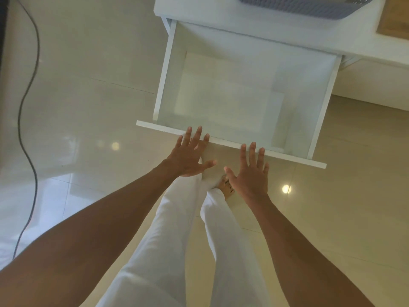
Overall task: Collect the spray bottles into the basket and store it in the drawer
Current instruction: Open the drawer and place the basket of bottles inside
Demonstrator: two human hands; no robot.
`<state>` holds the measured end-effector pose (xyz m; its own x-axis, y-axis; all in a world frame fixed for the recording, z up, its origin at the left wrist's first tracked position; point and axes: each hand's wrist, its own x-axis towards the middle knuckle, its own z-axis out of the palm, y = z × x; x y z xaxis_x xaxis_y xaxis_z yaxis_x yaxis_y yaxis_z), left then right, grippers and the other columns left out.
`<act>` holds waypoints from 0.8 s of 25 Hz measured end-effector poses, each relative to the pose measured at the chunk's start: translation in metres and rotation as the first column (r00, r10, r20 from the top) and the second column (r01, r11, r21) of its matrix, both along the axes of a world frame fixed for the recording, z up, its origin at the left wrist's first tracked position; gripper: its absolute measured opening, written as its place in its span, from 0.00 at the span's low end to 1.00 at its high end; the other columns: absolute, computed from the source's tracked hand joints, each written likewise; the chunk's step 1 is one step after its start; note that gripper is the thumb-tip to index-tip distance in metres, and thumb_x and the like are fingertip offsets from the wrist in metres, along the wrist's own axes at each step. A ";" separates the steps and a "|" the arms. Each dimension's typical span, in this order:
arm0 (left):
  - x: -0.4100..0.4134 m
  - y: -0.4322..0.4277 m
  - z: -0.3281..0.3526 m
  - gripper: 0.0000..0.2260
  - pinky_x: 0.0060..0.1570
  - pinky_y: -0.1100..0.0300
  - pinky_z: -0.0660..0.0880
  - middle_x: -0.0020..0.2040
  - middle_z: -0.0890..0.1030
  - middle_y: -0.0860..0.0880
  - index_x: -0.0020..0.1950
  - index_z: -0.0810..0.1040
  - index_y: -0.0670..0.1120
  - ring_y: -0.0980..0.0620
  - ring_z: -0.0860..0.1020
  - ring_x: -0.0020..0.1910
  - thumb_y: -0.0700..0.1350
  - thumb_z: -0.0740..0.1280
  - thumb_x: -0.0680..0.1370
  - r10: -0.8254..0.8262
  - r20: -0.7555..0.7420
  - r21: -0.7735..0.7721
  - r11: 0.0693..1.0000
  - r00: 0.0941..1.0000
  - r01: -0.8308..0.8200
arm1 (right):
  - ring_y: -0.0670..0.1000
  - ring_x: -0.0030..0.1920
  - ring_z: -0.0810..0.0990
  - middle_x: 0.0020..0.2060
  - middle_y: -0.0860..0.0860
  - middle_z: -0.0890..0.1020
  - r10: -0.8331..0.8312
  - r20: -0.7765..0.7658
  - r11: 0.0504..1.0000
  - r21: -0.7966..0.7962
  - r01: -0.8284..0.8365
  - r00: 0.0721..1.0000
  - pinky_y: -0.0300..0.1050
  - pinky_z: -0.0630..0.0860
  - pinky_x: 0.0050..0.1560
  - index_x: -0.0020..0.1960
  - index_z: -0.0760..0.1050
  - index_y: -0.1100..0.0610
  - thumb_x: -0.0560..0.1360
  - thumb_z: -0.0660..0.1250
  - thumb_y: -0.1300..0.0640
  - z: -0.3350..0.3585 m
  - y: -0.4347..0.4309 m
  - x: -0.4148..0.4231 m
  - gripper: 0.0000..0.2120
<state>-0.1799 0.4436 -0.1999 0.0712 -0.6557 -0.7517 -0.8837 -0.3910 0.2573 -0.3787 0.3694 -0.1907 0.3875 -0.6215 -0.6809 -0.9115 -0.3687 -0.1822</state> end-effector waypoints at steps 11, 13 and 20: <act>-0.001 0.011 0.004 0.44 0.78 0.43 0.39 0.80 0.30 0.47 0.81 0.36 0.52 0.41 0.31 0.78 0.75 0.48 0.74 0.017 -0.101 0.130 0.991 0.995 -0.003 | 0.60 0.82 0.41 0.82 0.53 0.42 0.001 -0.002 0.998 0.060 0.000 1.000 0.64 0.53 0.79 0.82 0.43 0.50 0.78 0.57 0.34 0.013 0.012 -0.007 0.42; 0.002 0.007 0.009 0.44 0.78 0.42 0.39 0.80 0.31 0.47 0.81 0.37 0.52 0.41 0.32 0.79 0.74 0.49 0.75 0.018 -0.109 0.163 0.987 0.994 0.000 | 0.60 0.82 0.41 0.82 0.53 0.43 -0.006 -0.010 0.996 0.092 0.007 1.000 0.64 0.53 0.79 0.82 0.44 0.51 0.78 0.58 0.33 0.018 0.008 -0.006 0.42; 0.028 -0.033 0.030 0.41 0.78 0.40 0.46 0.82 0.42 0.50 0.82 0.45 0.55 0.42 0.40 0.81 0.74 0.50 0.75 0.160 -0.239 0.365 0.929 0.958 -0.064 | 0.58 0.82 0.41 0.82 0.52 0.43 0.019 -0.056 0.974 0.225 -0.006 0.998 0.58 0.53 0.80 0.82 0.43 0.50 0.77 0.58 0.33 0.030 -0.014 0.000 0.43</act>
